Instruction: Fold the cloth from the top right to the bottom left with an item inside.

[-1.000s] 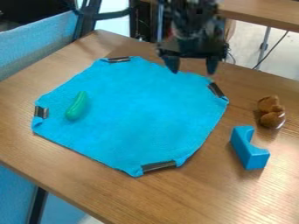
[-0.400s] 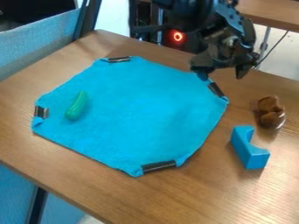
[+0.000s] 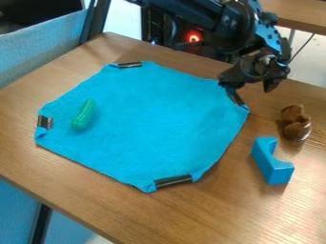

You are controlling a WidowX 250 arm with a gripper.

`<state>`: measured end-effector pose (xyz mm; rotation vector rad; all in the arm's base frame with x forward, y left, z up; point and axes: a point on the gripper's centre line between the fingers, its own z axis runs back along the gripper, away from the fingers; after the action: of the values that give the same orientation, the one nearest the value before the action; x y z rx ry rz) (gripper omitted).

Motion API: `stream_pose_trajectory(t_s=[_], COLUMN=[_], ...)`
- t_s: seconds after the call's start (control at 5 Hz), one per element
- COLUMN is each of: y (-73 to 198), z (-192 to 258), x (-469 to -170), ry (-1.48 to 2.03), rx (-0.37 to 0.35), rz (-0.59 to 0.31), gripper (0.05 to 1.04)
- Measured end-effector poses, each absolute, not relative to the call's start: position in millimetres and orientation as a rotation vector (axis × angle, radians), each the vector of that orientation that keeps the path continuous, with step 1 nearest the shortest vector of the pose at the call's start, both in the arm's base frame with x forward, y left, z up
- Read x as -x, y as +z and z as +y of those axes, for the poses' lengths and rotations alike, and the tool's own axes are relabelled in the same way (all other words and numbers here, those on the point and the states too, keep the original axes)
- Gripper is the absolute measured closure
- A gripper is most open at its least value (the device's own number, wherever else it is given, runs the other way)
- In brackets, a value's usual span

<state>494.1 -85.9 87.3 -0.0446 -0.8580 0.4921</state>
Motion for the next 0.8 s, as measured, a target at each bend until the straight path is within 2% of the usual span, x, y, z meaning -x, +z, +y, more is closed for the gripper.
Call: stream_pose_trajectory(t_s=[0.2,0.6,0.8], y=[71.8,57.9,50.3], z=[-89.4,-85.6,-82.8], x=[-503.2,-504.8,-499.3], ry=[0.496,0.489,0.47], rx=[0.006,-0.048,-0.073], rz=[-0.849,-0.847,-0.831], gripper=[0.083,0.113,0.381])
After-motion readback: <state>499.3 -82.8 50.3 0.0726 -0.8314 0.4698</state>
